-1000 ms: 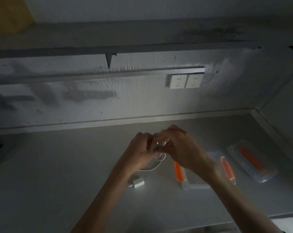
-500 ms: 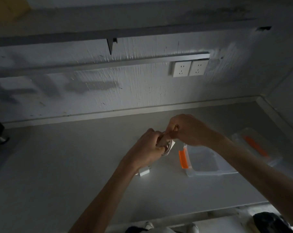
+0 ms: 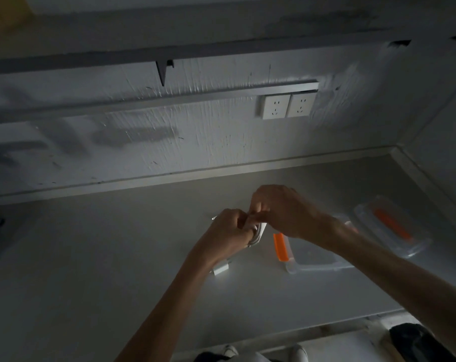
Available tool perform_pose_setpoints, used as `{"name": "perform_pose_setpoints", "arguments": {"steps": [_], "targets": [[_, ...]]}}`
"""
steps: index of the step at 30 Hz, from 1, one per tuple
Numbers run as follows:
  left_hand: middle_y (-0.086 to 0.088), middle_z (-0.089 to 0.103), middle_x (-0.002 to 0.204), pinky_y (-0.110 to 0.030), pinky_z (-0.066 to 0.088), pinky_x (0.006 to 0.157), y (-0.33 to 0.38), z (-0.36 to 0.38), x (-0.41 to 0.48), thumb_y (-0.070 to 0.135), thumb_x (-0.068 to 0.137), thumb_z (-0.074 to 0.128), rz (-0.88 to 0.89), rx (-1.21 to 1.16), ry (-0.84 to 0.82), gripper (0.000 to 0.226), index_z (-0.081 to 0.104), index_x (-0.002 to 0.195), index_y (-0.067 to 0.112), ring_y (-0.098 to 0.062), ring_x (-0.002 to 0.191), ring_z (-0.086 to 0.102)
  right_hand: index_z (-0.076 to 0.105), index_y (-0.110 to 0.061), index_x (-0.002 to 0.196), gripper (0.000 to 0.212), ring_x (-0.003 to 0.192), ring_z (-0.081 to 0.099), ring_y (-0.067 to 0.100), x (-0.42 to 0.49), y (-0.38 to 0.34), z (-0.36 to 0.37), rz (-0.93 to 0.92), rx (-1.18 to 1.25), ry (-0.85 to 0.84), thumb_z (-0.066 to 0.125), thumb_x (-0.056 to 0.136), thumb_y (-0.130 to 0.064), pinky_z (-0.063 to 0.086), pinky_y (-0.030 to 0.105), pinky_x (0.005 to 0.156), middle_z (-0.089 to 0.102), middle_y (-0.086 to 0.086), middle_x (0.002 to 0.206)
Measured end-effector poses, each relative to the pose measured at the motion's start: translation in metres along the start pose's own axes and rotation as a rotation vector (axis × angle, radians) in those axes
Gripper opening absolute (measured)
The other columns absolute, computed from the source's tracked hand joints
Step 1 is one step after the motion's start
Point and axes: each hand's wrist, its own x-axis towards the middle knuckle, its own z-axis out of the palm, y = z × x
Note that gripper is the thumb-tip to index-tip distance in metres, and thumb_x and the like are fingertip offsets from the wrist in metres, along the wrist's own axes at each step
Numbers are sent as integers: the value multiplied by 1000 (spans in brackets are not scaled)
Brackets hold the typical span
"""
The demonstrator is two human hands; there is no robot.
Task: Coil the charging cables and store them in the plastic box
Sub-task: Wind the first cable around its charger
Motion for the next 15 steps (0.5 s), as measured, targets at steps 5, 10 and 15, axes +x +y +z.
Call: {"name": "perform_pose_setpoints", "arguments": {"steps": [5, 10, 15], "targets": [[2, 73, 82, -38, 58, 76, -4, -4, 1, 35, 84, 61, -48, -154, 56, 19, 66, 89, 18, -17, 79, 72, 60, -21, 79, 13, 69, 54, 12, -7, 1, 6, 14, 44, 206, 67, 87, -28, 30, 11, 58, 53, -11, 77], [-4, 73, 92, -37, 56, 80, -5, 1, -5, 36, 91, 55, -43, -103, 119, 25, 62, 93, 12, -20, 87, 70, 58, -18, 78, 14, 67, 55, 12, -9, -2, 31, 102, 144, 346, 65, 89, -23, 32, 15, 55, 54, -10, 78], [-6, 72, 92, -39, 53, 78, -5, 6, -3, 39, 90, 56, -44, -146, 87, 28, 61, 94, 12, -21, 88, 69, 53, -35, 69, 30, 73, 63, 7, -9, 9, 40, 213, 340, 440, 71, 83, -16, 50, 27, 63, 59, -13, 79]]}}
